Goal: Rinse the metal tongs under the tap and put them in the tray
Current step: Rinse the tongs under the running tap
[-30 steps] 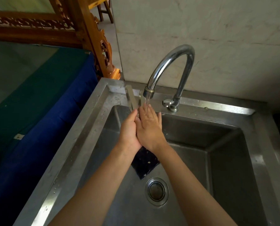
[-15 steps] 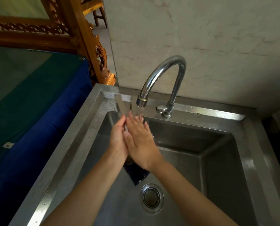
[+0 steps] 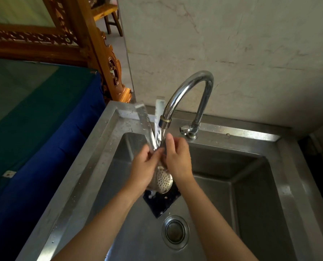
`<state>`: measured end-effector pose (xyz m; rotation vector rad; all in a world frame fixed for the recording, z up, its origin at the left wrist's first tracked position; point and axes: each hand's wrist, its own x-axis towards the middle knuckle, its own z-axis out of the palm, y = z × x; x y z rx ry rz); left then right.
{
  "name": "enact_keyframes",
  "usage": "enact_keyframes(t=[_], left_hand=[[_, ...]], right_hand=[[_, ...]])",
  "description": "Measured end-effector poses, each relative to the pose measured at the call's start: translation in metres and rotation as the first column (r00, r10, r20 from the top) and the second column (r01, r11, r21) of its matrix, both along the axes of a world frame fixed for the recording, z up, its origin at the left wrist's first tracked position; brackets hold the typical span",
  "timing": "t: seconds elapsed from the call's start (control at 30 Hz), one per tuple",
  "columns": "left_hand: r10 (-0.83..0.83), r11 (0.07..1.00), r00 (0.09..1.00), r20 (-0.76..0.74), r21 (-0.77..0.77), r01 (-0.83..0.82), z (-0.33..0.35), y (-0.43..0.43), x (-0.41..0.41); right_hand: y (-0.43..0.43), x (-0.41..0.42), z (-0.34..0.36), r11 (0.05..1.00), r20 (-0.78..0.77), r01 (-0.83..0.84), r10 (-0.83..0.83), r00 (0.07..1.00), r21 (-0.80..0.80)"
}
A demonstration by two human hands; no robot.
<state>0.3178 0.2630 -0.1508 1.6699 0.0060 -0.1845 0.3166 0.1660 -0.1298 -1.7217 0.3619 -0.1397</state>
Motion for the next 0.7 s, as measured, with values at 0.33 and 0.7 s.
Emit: enact_keyframes(t=[0.33, 0.7], left_hand=[[-0.396, 0.907, 0.918, -0.023, 0.149, 0.395, 0.000, 0.011, -0.007], [-0.375, 0.795, 0.926, -0.037, -0.527, 0.301, 0.046, 0.002, 0.024]], right_hand=[[0.001, 0.014, 0.013, 0.972, 0.075, -0.217, 0.211, 0.975, 0.091], [-0.027, 0.015, 0.034, 0.846, 0.242, -0.492, 0.443, 0.863, 0.204]])
